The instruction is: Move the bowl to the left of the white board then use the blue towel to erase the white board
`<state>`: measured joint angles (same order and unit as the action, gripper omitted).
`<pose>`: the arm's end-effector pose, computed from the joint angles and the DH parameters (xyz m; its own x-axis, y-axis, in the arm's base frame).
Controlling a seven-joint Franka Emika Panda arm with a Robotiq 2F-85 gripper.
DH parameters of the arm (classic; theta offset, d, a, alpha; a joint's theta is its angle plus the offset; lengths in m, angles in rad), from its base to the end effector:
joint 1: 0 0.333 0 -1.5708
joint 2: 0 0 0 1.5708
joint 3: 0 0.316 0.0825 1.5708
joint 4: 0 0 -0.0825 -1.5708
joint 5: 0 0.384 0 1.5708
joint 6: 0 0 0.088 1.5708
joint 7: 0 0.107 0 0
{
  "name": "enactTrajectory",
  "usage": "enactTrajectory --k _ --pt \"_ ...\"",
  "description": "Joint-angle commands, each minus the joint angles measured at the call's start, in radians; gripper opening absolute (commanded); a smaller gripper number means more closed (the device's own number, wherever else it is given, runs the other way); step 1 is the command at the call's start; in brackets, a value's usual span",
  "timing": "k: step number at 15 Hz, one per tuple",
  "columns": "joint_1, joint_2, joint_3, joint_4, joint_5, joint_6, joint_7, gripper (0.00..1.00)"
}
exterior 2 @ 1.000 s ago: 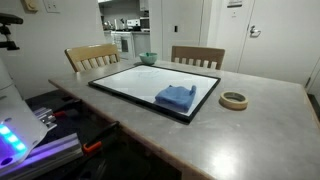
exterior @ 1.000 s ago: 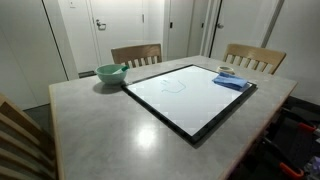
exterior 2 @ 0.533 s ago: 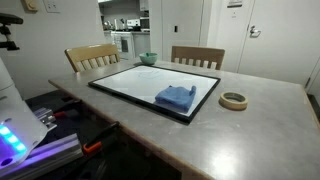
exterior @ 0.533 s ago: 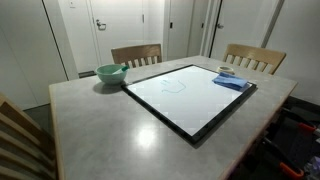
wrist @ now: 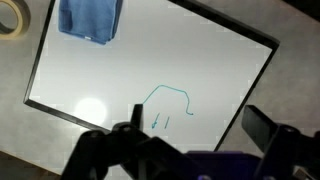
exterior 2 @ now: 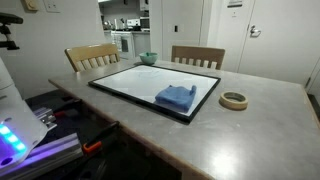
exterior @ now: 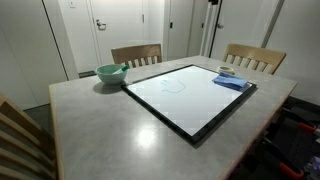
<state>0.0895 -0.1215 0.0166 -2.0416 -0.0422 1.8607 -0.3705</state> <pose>0.5116 0.0515 0.4908 0.8806 0.4686 -0.0707 0.4708 -0.8821 0.0172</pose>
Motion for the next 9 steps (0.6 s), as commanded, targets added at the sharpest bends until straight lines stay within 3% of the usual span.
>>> enactTrajectory --k 1,5,9 --pt "-0.006 0.015 0.011 0.007 0.005 -0.004 -0.032 1.00" --pt "-0.006 0.007 0.013 0.001 0.006 -0.007 -0.031 1.00" --pt "-0.001 0.027 0.021 -0.040 -0.021 0.209 -0.006 1.00"
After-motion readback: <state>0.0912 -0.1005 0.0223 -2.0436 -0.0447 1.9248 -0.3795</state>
